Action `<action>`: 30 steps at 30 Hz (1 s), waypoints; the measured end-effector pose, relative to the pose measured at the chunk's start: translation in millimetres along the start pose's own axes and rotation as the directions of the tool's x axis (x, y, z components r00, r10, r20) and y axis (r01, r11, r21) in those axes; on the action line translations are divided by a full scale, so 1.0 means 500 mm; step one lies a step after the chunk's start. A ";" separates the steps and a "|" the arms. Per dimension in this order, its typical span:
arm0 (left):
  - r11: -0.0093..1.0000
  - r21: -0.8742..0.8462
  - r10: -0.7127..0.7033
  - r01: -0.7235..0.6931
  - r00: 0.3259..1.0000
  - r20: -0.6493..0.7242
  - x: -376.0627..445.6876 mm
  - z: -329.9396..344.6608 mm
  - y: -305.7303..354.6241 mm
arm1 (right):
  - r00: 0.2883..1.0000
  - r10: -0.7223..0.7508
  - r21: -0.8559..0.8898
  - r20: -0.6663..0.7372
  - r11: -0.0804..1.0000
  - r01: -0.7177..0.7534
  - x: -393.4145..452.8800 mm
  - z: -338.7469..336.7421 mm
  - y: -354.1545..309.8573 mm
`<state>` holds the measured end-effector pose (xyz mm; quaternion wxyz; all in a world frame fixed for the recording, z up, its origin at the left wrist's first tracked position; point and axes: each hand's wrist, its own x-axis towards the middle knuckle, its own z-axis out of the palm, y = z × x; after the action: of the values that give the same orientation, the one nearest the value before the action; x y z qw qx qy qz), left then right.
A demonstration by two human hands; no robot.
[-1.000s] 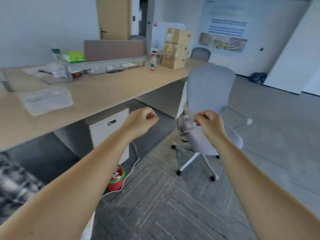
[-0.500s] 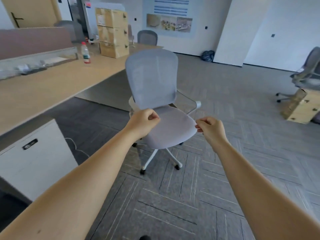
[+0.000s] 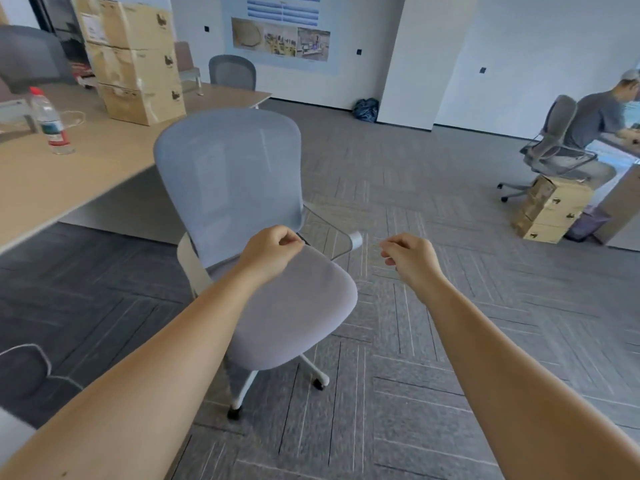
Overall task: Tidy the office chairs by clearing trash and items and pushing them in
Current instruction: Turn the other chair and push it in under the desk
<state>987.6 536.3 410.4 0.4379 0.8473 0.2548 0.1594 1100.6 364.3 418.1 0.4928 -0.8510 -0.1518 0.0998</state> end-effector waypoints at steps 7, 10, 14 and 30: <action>0.999 -0.018 -0.032 0.033 0.998 0.046 0.201 0.085 0.009 | 0.999 0.051 0.025 -0.007 0.998 -0.051 0.218 -0.015 0.041; 0.994 -0.036 -0.101 0.102 0.994 0.036 0.286 0.134 -0.006 | 0.998 0.048 0.017 0.033 0.999 -0.049 0.332 -0.011 0.068; 0.971 -0.099 -0.219 0.218 0.976 -0.006 0.411 0.218 -0.013 | 0.992 0.038 -0.005 0.121 0.999 -0.038 0.502 -0.009 0.111; 0.751 -0.296 -0.627 0.590 0.778 -0.039 0.837 0.566 -0.097 | 0.859 0.100 -0.140 0.502 0.990 -0.034 1.059 0.073 0.261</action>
<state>1455.8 612.2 230.3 0.5574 0.6379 0.5223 0.0981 1604.2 521.5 276.2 0.3769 -0.8289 -0.2523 0.3274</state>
